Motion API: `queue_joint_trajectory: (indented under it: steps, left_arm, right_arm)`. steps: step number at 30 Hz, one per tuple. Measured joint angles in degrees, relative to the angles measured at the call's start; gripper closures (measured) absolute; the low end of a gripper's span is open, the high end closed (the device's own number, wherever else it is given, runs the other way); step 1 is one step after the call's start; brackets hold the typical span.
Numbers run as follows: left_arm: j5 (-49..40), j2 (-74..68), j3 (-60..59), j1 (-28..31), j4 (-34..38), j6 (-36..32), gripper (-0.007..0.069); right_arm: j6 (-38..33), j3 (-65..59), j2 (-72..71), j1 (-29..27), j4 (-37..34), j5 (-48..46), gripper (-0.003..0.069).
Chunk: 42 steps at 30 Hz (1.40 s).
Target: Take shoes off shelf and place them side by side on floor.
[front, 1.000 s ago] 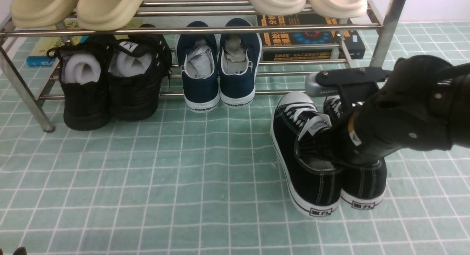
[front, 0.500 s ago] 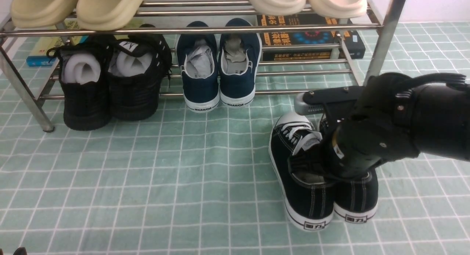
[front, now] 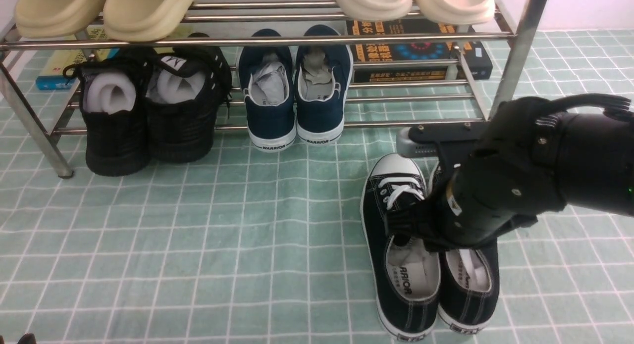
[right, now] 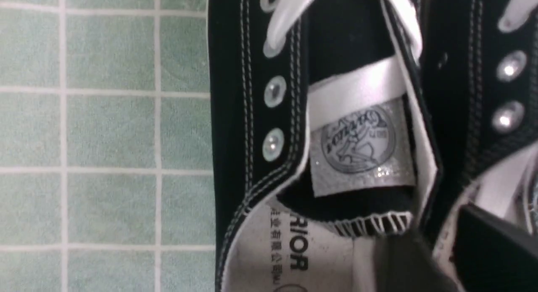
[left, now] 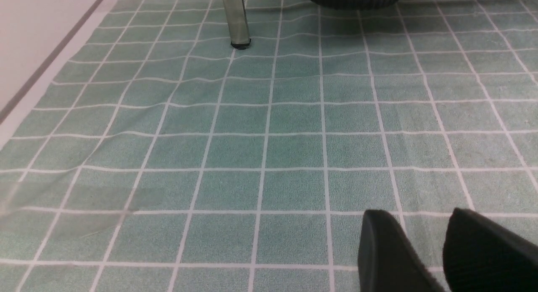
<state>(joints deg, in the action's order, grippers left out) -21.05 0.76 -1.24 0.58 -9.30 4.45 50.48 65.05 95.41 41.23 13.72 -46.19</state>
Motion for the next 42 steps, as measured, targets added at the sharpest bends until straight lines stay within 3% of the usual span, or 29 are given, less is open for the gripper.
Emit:
queue_joint_trajectory:
  steps: [3, 6, 12, 16, 21, 25, 32, 36, 40, 42]
  left_arm:
    - [0.0, 0.0, 0.0, 0.0, 0.0, 0.0, 0.0383]
    - [0.0, 0.0, 0.0, 0.0, 0.0, 0.0, 0.0383]
    - [0.0, 0.0, 0.0, 0.0, 0.0, 0.0, 0.0383]
    - [0.0, 0.0, 0.0, 0.0, 0.0, 0.0, 0.0383]
    - [0.0, 0.0, 0.0, 0.0, 0.0, 0.0, 0.0383]
    - [0.0, 0.0, 0.0, 0.0, 0.0, 0.0, 0.0383]
    - [0.0, 0.0, 0.0, 0.0, 0.0, 0.0, 0.0383]
    - [0.0, 0.0, 0.0, 0.0, 0.0, 0.0, 0.0383]
    - [0.0, 0.0, 0.0, 0.0, 0.0, 0.0, 0.0383]
    - [0.0, 0.0, 0.0, 0.0, 0.0, 0.0, 0.0383]
  right_arm:
    - [-2.4, 1.1, -0.6, 0.0, -1.8, -2.5, 0.026]
    - [-9.7, 5.0, -2.6, 0.0, -3.9, -10.0, 0.0167]
    - [-20.3, 11.9, -7.6, 0.0, -4.6, -21.9, 0.016]
    - [-26.2, 13.2, -12.9, 0.0, -4.2, -24.0, 0.0253]
    - [-32.0, 13.2, -22.1, 0.0, -6.8, -25.0, 0.0507]
    - [-34.7, 13.2, -30.7, 0.0, -10.0, -25.3, 0.0667]
    - [-37.2, 11.3, -44.3, 0.0, -13.0, -25.8, 0.0674]
    - [-37.8, 2.1, -56.2, 0.0, -13.3, -25.6, 0.0674]
    - [-37.8, -7.7, -63.7, 0.0, -13.3, -18.4, 0.0673]
    - [-37.8, -17.3, -68.8, 0.0, -13.3, -7.7, 0.0672]
